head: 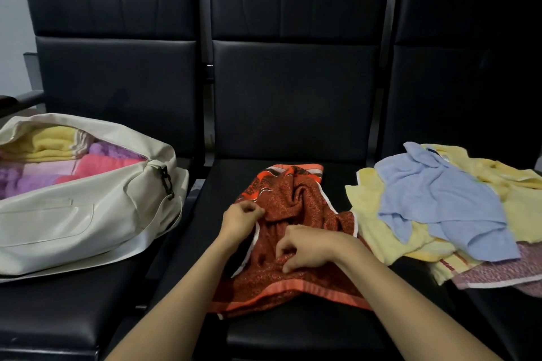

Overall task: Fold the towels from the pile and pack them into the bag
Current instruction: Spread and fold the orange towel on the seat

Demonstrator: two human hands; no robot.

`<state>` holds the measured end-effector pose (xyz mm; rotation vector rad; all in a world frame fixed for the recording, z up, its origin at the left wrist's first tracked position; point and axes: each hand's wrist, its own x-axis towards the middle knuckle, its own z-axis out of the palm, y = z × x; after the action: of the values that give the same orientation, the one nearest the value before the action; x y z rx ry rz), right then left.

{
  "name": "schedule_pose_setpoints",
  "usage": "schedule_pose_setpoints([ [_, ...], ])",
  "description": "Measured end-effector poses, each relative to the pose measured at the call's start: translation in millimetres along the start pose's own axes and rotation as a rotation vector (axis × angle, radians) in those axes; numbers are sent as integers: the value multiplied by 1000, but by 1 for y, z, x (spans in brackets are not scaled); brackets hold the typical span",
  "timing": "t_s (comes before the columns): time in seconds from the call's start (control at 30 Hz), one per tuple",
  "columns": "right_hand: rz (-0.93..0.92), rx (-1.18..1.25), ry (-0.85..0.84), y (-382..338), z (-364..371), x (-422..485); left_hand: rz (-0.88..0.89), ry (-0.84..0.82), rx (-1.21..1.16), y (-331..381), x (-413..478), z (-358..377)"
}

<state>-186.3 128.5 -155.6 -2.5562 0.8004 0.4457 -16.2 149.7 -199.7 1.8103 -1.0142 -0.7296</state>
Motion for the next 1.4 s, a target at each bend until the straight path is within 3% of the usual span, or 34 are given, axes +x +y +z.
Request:
schedule_pose_setpoints([
  [0.1,-16,0,-3,3,5,-2,-108,130,-415,9,4,-9],
  [0.17,-39,8,-2,3,7,-4,-170,120,-566,7,11,-13],
  [0.23,-47,30,9,0,4,-6,-133,-26,-357,2,8,-13],
  [0.3,-40,66,30,-1,-1,-6,6,-175,39,-6,7,-5],
  [0.37,-13,139,24,-2,-5,-10,137,-129,265,-6,3,4],
  [0.4,17,155,7,-3,-5,-11,113,-41,201,-2,1,6],
  [0.47,86,110,-23,-2,-4,-12,-91,137,-176,6,6,0],
  [0.53,125,66,-30,-1,-3,-11,-170,263,-464,4,18,-12],
  [0.63,81,103,4,-1,0,-11,-36,199,-140,8,7,-21],
  [0.73,36,204,-36,-2,2,-10,302,43,273,6,-9,-4],
  [0.8,39,250,-41,1,-7,-15,408,-109,423,10,-18,8],
  [0.93,156,334,-81,25,-31,-39,298,-237,358,31,-38,14],
  [1.0,232,181,-163,35,-27,-42,169,-418,296,33,-44,11],
  [1.07,274,10,-205,38,-15,-39,83,-620,401,32,-50,5],
  [1.13,313,-38,-137,43,-7,-37,67,-737,571,30,-55,1],
  [1.23,341,2,35,51,-5,-40,121,-759,759,28,-59,1],
  [1.4,332,113,124,61,-1,-38,178,-491,758,20,-46,-4],
])
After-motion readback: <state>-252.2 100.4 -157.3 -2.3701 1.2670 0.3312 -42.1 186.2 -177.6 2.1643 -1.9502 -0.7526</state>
